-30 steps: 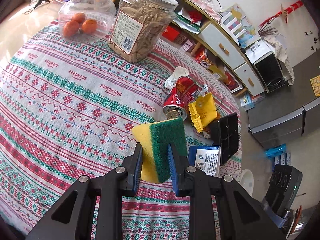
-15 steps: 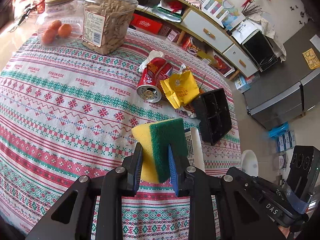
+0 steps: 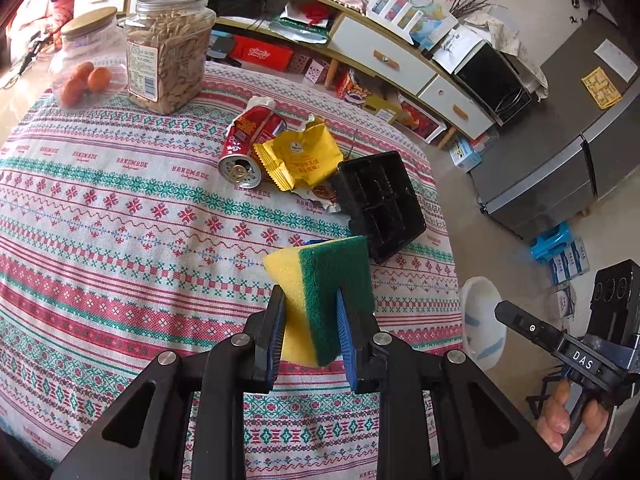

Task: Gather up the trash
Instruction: 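Grasp the blue barcode box with the right tool while the left tool holds the sponge, then carry the sponge and blue box over the white bin and release both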

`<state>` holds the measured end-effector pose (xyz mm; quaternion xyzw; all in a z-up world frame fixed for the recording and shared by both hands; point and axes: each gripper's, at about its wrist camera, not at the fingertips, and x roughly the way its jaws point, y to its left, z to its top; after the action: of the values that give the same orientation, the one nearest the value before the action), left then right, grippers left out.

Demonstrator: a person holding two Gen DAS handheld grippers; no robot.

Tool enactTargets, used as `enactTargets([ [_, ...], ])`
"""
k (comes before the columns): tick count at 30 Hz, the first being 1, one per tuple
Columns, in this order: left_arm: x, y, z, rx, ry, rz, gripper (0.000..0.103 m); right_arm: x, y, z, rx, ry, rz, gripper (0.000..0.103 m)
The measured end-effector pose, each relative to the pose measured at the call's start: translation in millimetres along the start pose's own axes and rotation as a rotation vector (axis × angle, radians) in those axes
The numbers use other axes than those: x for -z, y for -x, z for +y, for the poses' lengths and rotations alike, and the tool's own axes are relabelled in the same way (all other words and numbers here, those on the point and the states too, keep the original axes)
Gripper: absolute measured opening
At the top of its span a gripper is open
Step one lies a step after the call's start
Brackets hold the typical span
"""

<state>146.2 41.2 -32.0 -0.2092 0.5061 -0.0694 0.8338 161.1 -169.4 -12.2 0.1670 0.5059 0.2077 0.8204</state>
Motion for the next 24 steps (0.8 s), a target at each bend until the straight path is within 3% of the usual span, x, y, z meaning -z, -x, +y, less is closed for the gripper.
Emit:
enactTargets([
  [5,-3,-1,9,-0.035,0.021,-0.015,0.026,0,-30,-15,-0.049,-0.048,0.074,0.008],
  [6,-4,-1,13,-0.040,0.033,-0.017,0.026,3,-41,-14,-0.057,-0.051,0.102,0.013],
  [9,-1,3,27,-0.059,0.054,-0.023,0.026,7,-74,-13,-0.094,-0.112,0.159,0.048],
  [10,0,3,30,-0.066,0.056,-0.023,0.026,6,-83,-12,-0.109,-0.135,0.168,0.055],
  [11,1,4,33,-0.074,0.058,-0.024,0.026,5,-93,-11,-0.118,-0.148,0.181,0.056],
  [18,10,-18,45,-0.071,0.055,0.040,0.026,-1,-143,1,-0.068,-0.148,0.200,0.056],
  [20,12,-24,46,-0.073,0.051,0.055,0.026,0,-151,10,-0.052,-0.111,0.219,0.043],
  [21,12,-27,47,-0.069,0.052,0.062,0.026,1,-152,14,-0.049,-0.093,0.224,0.028],
  [24,12,-25,46,-0.062,0.047,0.056,0.026,1,-139,31,-0.051,-0.023,0.187,0.011],
])
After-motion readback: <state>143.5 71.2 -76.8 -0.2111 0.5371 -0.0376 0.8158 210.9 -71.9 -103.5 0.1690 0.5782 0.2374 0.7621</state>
